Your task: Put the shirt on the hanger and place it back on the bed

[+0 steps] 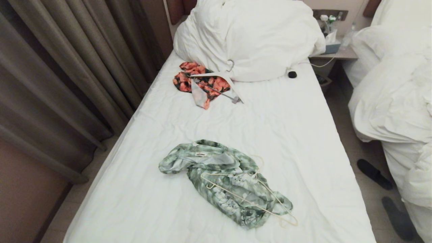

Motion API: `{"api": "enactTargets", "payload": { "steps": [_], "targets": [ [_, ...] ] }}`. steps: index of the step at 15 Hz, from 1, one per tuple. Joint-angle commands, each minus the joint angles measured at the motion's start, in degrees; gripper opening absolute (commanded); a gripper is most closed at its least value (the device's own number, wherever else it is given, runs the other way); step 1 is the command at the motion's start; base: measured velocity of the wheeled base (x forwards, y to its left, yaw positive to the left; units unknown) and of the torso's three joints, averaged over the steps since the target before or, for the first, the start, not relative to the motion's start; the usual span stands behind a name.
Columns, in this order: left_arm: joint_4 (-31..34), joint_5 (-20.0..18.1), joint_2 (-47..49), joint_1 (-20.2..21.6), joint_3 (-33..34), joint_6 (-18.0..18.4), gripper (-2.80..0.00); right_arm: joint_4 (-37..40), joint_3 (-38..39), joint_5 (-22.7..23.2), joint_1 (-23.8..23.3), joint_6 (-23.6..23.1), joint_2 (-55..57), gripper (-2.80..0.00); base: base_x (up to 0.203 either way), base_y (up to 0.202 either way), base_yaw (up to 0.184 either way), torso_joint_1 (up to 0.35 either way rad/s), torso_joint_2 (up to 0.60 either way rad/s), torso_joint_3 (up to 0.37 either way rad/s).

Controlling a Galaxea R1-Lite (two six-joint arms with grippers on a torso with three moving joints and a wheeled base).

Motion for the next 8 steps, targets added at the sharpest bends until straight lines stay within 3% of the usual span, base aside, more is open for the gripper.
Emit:
{"api": "enactTargets", "payload": {
  "steps": [1,8],
  "targets": [
    [0.02,0.01,0.07,0.01,0.0,0.03,-2.8,0.08,0.02,0.09,0.02,-0.06,0.16,-2.8,0.0,0.0,0.0,0.0,0.0,0.0],
    [0.02,0.01,0.07,0.01,0.0,-0.06,-2.8,0.08,0.02,0.03,-0.04,0.03,0.16,-2.8,0.0,0.0,0.0,0.0,0.0,0.0]
  ]
}}
